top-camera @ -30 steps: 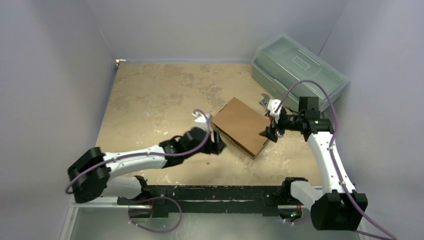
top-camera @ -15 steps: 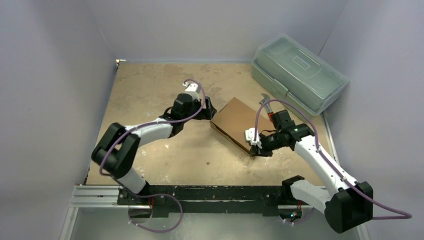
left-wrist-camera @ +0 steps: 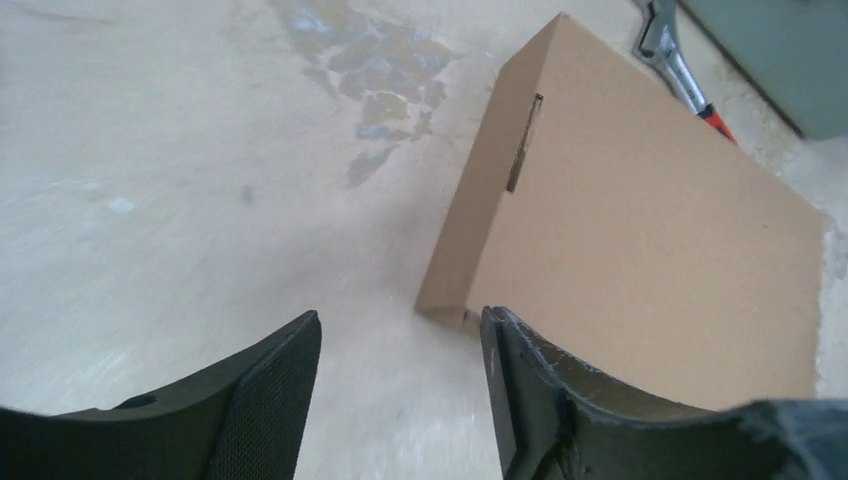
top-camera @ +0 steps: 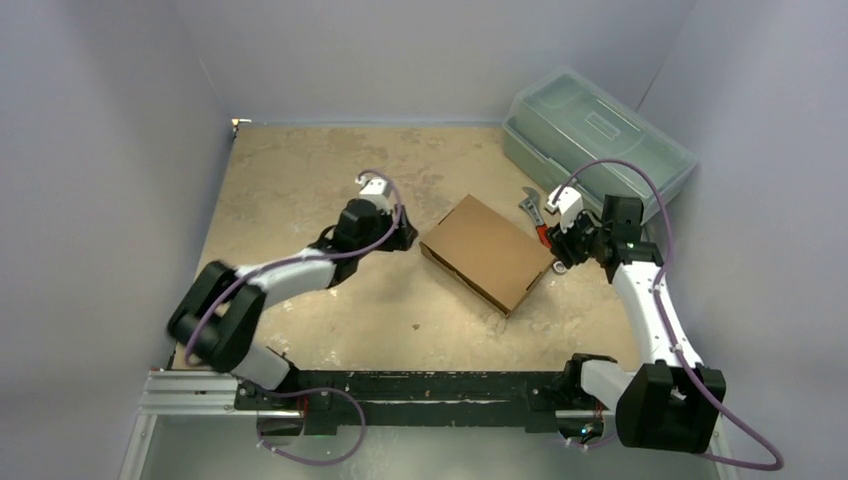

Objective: Fold the paper box
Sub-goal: Close the paper box at the center of the board.

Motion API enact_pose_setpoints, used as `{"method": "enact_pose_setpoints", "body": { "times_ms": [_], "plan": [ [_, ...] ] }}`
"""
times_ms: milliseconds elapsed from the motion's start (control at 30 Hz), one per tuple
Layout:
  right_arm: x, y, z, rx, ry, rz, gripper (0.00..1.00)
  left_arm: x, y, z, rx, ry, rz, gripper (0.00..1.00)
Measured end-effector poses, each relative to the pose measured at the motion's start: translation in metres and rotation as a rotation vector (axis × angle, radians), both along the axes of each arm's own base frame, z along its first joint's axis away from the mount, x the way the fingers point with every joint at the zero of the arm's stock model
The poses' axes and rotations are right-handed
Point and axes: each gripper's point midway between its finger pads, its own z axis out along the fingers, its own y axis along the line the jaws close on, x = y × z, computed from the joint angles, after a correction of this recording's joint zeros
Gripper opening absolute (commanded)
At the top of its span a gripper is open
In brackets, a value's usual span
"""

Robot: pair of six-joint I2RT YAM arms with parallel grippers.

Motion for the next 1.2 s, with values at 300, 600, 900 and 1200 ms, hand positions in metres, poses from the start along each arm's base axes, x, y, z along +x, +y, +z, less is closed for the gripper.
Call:
{"method": "enact_pose_setpoints", "body": {
  "times_ms": [300,600,900,1200],
  "plan": [
    [0.051,-0.053,-0.015,-0.165,-0.049,-0.25,0.2,-0.091,0.019,0.073,-0.322,-0.06,0.035,0.0],
    [0.044,-0.044,-0.066,-0.211,0.121,-0.17,0.14,-0.226,-0.036,-0.047,-0.152,0.387,-0.113,0.0],
    [0.004,0.049,-0.078,-0.189,0.181,0.17,0.13,-0.19,-0.091,-0.063,-0.005,0.415,-0.003,0.0],
    [-0.003,0.069,-0.078,-0.099,0.222,0.153,0.17,-0.081,-0.045,-0.054,0.062,0.358,0.193,0.0]
  ]
}}
